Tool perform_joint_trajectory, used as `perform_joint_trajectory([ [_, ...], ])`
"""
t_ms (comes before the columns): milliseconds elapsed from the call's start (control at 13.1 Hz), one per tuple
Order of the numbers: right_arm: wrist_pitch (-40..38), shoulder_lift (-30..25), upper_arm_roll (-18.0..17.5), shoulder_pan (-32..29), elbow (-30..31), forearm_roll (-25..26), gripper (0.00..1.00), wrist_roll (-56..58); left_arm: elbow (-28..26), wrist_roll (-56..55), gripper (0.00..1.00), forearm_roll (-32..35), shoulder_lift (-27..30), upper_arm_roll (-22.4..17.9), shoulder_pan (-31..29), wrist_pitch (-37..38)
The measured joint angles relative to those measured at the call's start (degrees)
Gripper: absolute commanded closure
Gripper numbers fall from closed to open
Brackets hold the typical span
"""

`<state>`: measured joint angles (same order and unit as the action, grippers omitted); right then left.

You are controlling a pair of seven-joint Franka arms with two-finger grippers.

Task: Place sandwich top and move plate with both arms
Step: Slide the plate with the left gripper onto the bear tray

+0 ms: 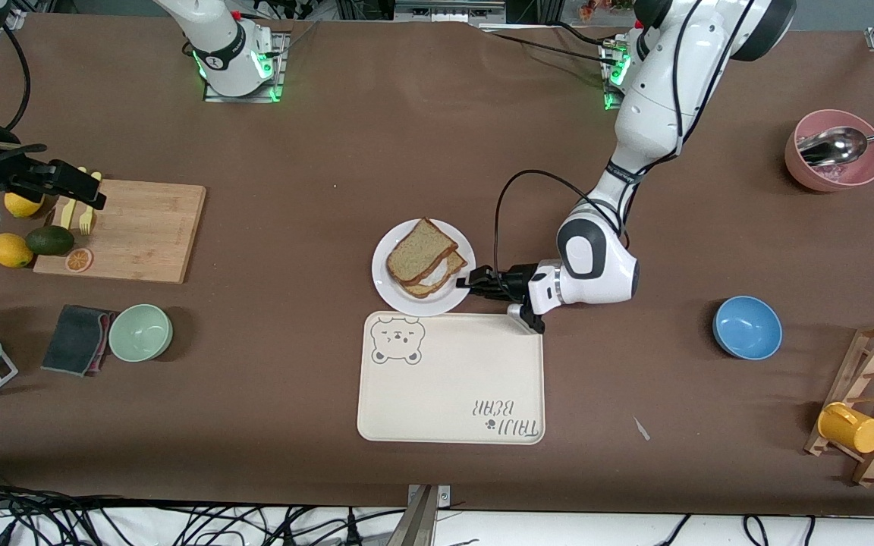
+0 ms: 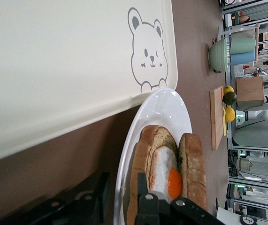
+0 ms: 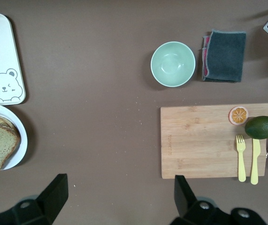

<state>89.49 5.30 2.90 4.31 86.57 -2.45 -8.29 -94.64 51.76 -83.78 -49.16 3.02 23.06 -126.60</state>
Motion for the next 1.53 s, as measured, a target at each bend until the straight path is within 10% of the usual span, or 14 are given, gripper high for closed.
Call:
perform_joint_trajectory([
  [1526,0.08,0.27,0.35,-0.32,-0.07,0.0,0.0,0.08,1.66,-2.71,1.0,-1.5,5.64,-1.08,0.26,1.22],
])
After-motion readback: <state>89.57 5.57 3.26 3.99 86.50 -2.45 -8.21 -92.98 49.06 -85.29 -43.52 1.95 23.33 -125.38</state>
